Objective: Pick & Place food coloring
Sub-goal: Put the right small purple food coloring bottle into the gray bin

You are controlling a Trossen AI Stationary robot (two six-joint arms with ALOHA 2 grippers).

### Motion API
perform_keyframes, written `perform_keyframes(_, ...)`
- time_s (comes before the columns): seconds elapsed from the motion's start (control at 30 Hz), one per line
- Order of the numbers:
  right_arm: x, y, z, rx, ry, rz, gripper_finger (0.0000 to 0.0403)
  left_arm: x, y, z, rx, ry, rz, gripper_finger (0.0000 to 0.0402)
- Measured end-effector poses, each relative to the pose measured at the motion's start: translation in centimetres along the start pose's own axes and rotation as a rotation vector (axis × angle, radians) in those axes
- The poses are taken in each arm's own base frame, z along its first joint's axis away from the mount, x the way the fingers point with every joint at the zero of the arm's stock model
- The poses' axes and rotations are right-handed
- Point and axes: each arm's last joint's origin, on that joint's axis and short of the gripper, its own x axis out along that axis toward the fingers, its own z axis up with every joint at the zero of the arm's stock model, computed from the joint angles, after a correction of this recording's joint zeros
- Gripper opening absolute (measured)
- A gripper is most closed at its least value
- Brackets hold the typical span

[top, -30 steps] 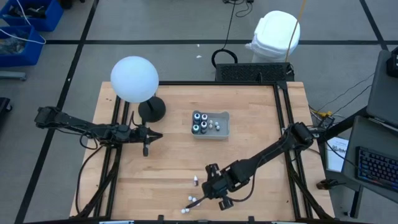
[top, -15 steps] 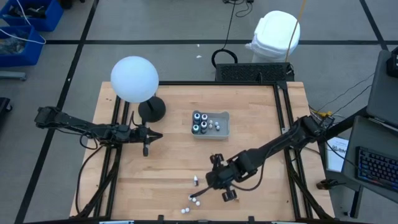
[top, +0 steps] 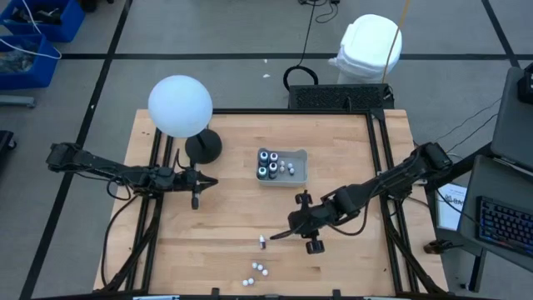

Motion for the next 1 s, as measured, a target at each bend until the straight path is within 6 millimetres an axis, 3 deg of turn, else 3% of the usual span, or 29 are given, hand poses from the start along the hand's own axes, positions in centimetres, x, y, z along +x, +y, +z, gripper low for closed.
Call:
perform_keyframes(0.27,0.9,-0.3,-1.3,0.034,0.026,-0.006,0.0064,0.0,0.0,0.0,0.000,0.000,0.001,0.0031)
perform_keyframes(0.57,0.9,-0.7,-1.0,0.053,0.003,-0.008,0.0064,0.0,0.0,0.0,0.000,0.000,0.001,0.0031)
perform_keyframes(0.73,0.4,-3.0,-0.5,0.107,-0.004,-0.046,0.0067,0.0,0.0,0.0,0.000,0.000,0.001,0.0031)
perform_keyframes(1.0,-1.4,-8.2,-0.3,0.150,0.014,-0.138,0.0064,0.0,0.0,0.0,0.009,-0.004,0.002,0.0031)
